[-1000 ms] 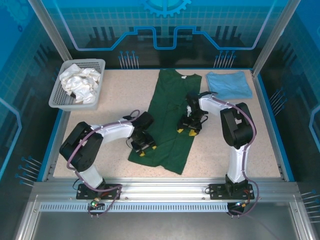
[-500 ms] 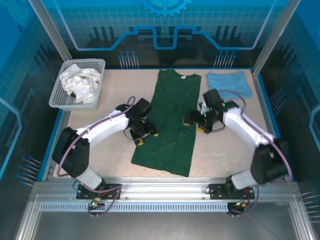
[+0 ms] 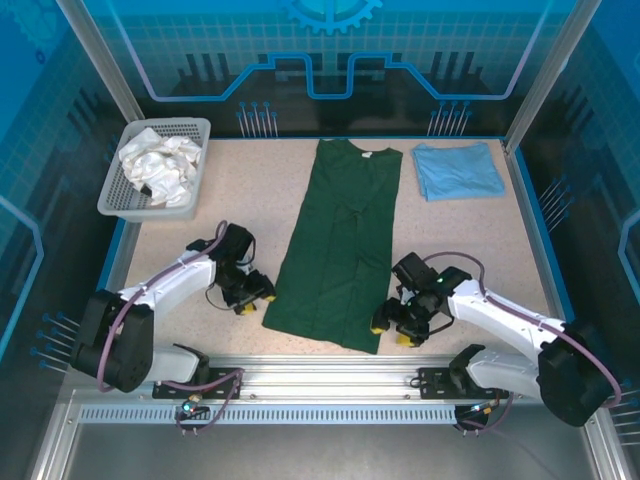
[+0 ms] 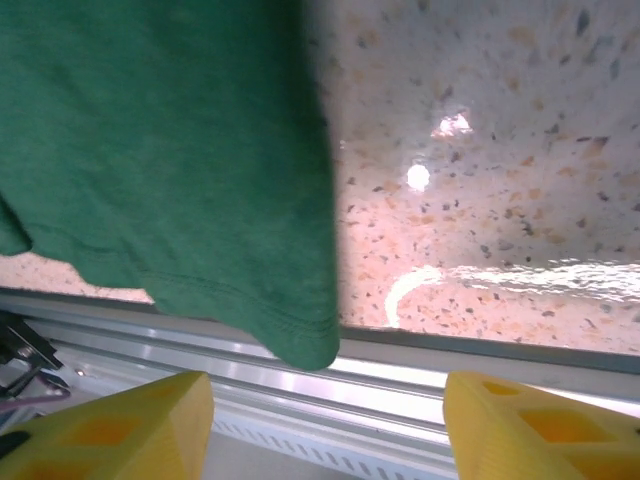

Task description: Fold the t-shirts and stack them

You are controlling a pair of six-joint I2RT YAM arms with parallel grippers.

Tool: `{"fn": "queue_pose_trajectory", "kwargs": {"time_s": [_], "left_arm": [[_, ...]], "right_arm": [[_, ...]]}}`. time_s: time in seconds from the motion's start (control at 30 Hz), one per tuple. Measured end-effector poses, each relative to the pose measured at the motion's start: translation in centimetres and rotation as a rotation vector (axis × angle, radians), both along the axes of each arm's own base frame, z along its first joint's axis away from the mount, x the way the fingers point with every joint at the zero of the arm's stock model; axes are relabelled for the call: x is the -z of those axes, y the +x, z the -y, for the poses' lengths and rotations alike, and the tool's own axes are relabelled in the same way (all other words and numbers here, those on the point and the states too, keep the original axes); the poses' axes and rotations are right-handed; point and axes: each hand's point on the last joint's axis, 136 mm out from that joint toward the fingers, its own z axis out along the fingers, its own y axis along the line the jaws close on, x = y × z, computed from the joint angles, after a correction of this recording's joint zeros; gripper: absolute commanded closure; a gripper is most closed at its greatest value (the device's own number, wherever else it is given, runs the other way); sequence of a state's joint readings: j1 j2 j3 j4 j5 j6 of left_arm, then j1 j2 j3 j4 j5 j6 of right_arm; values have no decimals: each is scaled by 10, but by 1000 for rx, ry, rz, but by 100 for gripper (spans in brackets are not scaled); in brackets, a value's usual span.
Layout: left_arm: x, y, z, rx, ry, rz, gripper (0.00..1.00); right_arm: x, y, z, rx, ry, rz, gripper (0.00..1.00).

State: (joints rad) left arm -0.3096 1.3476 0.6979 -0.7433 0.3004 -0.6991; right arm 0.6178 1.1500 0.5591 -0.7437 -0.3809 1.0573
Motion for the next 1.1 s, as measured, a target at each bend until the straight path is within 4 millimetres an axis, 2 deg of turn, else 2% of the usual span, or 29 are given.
{"fn": "queue_pose_trajectory", "kwargs": {"time_s": [0.1, 0.2, 0.4, 0.57, 0.73, 0.87, 1.07, 1.1], "left_arm": [[12, -17, -3, 4, 3, -48, 52], [13, -15, -2, 4, -8, -39, 53], [17, -8, 7, 23, -47, -26, 58], [17, -5, 10, 30, -64, -19, 64], [18, -2, 13, 31, -81, -12, 73], [22, -3, 14, 27, -86, -20, 78], [24, -5, 14, 29, -85, -25, 76], [24, -5, 14, 29, -85, -25, 79]], "right_arm": [[17, -7, -5, -2, 18, -45, 42], [27, -10, -12, -26, 14, -88, 45], [29, -14, -31, -92, 6, -120, 52], [31, -16, -35, -90, -4, -134, 62], [33, -17, -34, -88, -15, -142, 83], [33, -16, -36, -99, -10, -141, 93], [32, -11, -42, -117, 12, -110, 100], [32, -10, -42, -117, 12, -105, 100]]}}
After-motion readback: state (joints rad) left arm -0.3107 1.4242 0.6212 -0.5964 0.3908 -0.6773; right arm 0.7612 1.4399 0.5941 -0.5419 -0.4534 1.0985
